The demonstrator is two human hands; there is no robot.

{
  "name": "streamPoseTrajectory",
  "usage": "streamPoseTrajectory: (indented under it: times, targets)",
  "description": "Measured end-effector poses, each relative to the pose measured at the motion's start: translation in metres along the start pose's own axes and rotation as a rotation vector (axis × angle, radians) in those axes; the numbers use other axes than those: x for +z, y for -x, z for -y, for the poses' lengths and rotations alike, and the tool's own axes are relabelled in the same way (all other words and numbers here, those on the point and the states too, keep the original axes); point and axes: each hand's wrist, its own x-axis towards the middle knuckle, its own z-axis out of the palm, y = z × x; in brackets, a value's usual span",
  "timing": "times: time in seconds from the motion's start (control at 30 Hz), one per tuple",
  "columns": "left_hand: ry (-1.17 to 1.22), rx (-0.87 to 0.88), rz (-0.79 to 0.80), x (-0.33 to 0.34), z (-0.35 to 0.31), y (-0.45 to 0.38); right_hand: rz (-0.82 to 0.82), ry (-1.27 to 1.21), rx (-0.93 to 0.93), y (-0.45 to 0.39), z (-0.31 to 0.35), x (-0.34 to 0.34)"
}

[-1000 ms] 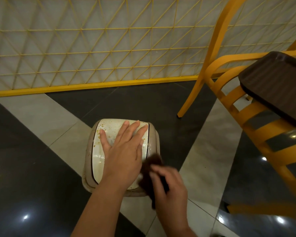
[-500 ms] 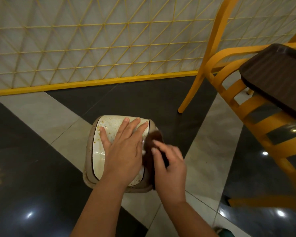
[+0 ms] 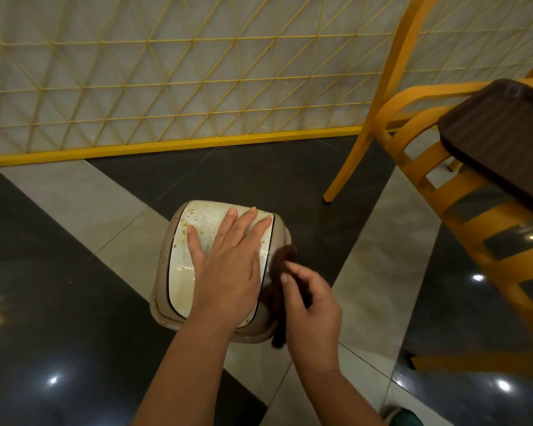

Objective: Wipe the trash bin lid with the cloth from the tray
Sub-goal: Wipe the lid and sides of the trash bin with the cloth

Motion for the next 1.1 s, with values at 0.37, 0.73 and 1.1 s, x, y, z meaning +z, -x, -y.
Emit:
streamPoseTrajectory:
  times: [0.37,0.73,1.1]
  targets:
    - [-0.027,-0.007,0.002,0.003,-0.001,0.0,-0.098,-0.058,0.417,0.051,-0.031,0.015]
    - [-0.037,-0.013,0.009,0.004,-0.001,0.001,-0.274,-0.165,0.518,0.039,-0.027,0.008]
    - [-0.032,-0.014,-0.017,0.004,-0.001,0.0,-0.179,-0.205,0.535,0.034,-0.015,0.008]
